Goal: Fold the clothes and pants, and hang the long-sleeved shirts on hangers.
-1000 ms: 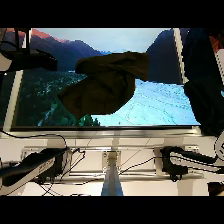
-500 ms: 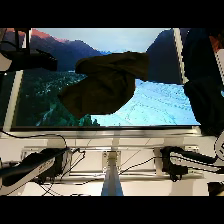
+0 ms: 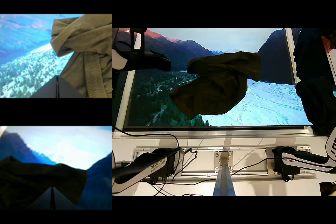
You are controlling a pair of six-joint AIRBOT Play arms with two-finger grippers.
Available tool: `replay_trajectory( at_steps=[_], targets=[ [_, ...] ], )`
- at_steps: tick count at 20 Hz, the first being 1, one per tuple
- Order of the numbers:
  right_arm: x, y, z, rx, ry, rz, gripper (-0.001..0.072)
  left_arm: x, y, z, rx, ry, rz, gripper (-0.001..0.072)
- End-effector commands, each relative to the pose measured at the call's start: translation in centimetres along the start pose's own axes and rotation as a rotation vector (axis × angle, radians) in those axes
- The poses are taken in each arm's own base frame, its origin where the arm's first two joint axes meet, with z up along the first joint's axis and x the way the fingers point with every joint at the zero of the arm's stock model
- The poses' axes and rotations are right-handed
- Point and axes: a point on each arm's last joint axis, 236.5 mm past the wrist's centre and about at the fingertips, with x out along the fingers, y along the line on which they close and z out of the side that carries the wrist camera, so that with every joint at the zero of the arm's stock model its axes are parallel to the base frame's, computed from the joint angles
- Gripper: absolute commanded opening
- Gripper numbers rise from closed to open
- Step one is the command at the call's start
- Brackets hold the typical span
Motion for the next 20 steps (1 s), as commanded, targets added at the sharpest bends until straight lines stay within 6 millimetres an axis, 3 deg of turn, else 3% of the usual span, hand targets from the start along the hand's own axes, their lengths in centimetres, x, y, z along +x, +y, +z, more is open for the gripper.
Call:
replay_trajectory(
  at_steps=[1,3,5,6,7,8,9,12,15,18,20],
  targets=[
    [5.1,10.2,-5.8,-0.165,0.169,0.284,0.0028,0.5,0.0,-0.3,-0.002,0.013,-0.004,0.0025],
    [8.9,16.5,-12.0,-0.308,0.309,0.415,0.0028,0.5,0.1,-0.3,-0.001,0.013,-0.002,0.0025],
    [12.2,21.2,-18.6,-0.491,0.436,0.477,0.0037,0.0,0.7,-0.3,-0.007,0.007,0.014,0.0025],
    [13.6,23.1,-21.8,-0.616,0.488,0.497,0.0111,-0.6,1.2,-0.1,-0.017,-0.006,0.028,0.0025],
    [14.6,24.7,-24.6,-0.762,0.520,0.522,0.0270,-1.8,2.0,0.2,-0.033,-0.030,0.050,0.0025],
    [15.5,26.2,-26.7,-0.880,0.533,0.549,0.0395,-3.3,2.8,0.6,-0.042,-0.058,0.076,0.0025],
    [16.3,27.7,-28.3,-0.963,0.525,0.573,0.0468,-5.2,3.7,1.0,-0.052,-0.095,0.109,0.0025],
    [18.4,32.1,-30.8,-1.070,0.452,0.614,0.0637,-11.4,5.6,2.2,-0.070,-0.215,0.212,0.0025],
    [18.8,34.7,-32.2,-1.100,0.423,0.639,0.0638,-15.9,5.7,2.8,-0.065,-0.301,0.271,0.0025],
    [18.1,36.3,-34.4,-1.138,0.451,0.676,0.0638,-17.9,4.8,3.3,-0.057,-0.351,0.274,0.0025],
    [18.2,37.0,-35.6,-1.181,0.461,0.679,0.0638,-18.1,4.5,3.5,-0.062,-0.361,0.263,0.0024]
  ],
)
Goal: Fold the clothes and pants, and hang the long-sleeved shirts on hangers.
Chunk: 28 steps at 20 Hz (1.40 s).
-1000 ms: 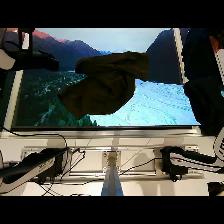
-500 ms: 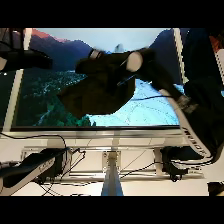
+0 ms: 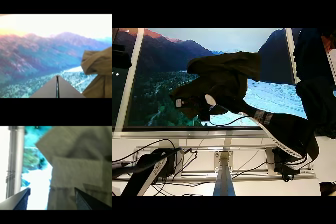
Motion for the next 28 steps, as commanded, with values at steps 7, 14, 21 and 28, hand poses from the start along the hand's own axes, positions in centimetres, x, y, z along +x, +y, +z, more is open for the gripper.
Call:
replay_trajectory(
  at_steps=[7,14,21,28],
  targets=[
    [4.4,0.1,-3.7,0.069,0.202,-0.086,0.0627,-1.3,-1.5,1.4,-0.050,-0.060,-0.057,0.0025],
    [4.8,-3.1,-4.7,0.107,0.215,-0.207,0.0547,-1.3,-1.7,1.5,-0.059,-0.064,-0.069,0.0025],
    [3.8,-5.3,-6.4,0.164,0.258,-0.274,0.0027,-1.3,-1.7,1.4,-0.059,-0.063,-0.068,0.0025],
    [-8.4,-14.8,-9.5,0.501,0.291,-0.456,0.0025,-0.1,-0.8,-1.1,-0.056,0.002,-0.035,0.0024]
  ],
)
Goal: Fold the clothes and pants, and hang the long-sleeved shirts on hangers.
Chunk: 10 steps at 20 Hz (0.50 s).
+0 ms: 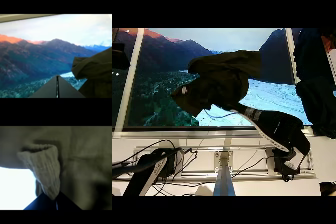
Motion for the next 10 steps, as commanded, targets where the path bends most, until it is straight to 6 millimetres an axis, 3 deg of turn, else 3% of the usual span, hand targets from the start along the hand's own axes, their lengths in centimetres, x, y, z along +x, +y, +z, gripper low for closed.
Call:
replay_trajectory(
  at_steps=[1,3,6,8,10],
  targets=[
    [-5.2,-8.9,-1.5,0.202,-0.020,-0.093,0.0025,1.2,0.8,-2.9,-0.028,0.068,0.016,0.0025],
    [-9.6,-15.4,-3.3,0.319,-0.093,-0.173,0.0025,2.4,1.1,-6.8,-0.104,0.163,0.015,0.0024],
    [-14.8,-23.3,-9.7,0.548,-0.143,-0.257,0.0026,3.7,-0.9,-15.8,-0.205,0.399,-0.061,0.0024],
    [-16.3,-26.5,-14.4,0.741,-0.154,-0.260,0.0026,4.2,-4.7,-22.1,-0.327,0.541,-0.179,0.0024],
    [-16.0,-28.0,-19.4,0.888,-0.106,-0.234,0.0026,4.2,-8.5,-27.4,-0.469,0.645,-0.277,0.0025]
  ],
)
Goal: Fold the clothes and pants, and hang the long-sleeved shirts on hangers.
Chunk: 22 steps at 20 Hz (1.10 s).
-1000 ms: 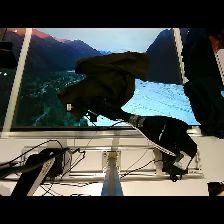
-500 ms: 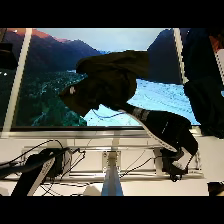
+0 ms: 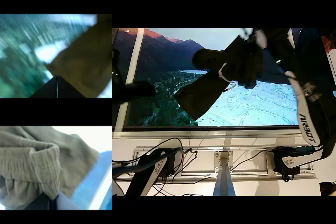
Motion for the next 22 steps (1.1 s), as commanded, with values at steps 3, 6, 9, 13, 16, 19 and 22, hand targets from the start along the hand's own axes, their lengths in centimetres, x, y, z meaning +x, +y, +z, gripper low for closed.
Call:
replay_trajectory(
  at_steps=[3,6,9,13,16,19,22],
  targets=[
    [-0.3,-9.8,-6.7,0.368,0.114,0.025,0.0026,6.0,-4.9,-13.7,-0.307,0.299,-0.255,0.0390],
    [0.5,-10.8,-8.8,0.451,0.144,0.069,0.0026,6.8,-7.8,-16.0,-0.465,0.331,-0.374,0.0690],
    [1.4,-10.6,-9.4,0.465,0.153,0.081,0.0026,7.6,-8.5,-17.7,-0.494,0.355,-0.381,0.0689],
    [1.9,-9.4,-8.3,0.492,0.108,0.137,0.0026,8.8,-11.6,-18.0,-0.539,0.408,-0.455,0.0670],
    [1.8,-8.7,-7.5,0.509,0.087,0.175,0.0026,11.0,-13.0,-19.0,-0.581,0.442,-0.438,0.0670],
    [1.8,-8.6,-7.4,0.512,0.084,0.182,0.0026,12.7,-14.8,-19.7,-0.584,0.469,-0.451,0.0668],
    [1.7,-8.5,-7.4,0.512,0.083,0.184,0.0026,13.8,-16.4,-18.9,-0.539,0.473,-0.481,0.0593]
  ],
)
